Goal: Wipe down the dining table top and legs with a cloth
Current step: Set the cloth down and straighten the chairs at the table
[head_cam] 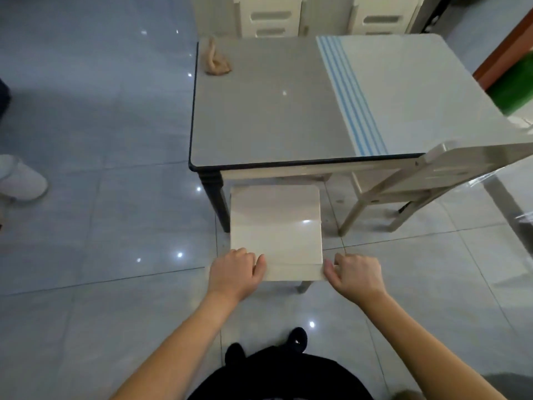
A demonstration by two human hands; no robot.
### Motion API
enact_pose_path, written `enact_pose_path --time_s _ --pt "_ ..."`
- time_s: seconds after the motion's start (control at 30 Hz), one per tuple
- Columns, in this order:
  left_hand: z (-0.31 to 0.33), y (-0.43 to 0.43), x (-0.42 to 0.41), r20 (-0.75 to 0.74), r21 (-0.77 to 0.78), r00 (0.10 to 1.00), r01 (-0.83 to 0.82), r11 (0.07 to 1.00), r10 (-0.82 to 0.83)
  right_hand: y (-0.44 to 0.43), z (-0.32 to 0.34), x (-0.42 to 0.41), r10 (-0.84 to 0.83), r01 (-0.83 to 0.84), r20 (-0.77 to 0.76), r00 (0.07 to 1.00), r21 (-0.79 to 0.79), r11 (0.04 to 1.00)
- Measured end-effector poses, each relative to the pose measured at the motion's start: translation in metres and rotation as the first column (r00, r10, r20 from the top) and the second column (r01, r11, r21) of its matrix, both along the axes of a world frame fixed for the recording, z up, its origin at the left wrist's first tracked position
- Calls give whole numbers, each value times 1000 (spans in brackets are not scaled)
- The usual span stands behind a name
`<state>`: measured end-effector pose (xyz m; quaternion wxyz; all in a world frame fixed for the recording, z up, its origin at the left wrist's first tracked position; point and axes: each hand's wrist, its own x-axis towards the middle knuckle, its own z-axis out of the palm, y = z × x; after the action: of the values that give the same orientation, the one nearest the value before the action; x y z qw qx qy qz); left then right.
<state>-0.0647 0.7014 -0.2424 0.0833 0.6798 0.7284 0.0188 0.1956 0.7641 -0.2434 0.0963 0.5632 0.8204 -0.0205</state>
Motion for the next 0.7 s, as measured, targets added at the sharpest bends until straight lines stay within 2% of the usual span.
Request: enact_pose_path --time_s 0.1,0.5,0.7 --pt "-6 14 2 -30 21 999 -34 999 35 15 -6 3 22 -19 -71 997 43 999" --pt "4 111 4 -8 96 994 -109 989 110 122 2 -5 46 -37 -141 989 69 997" --pt "8 169 -3 9 81 993 -115 990 114 186 10 -16 85 -80 -69 994 68 994"
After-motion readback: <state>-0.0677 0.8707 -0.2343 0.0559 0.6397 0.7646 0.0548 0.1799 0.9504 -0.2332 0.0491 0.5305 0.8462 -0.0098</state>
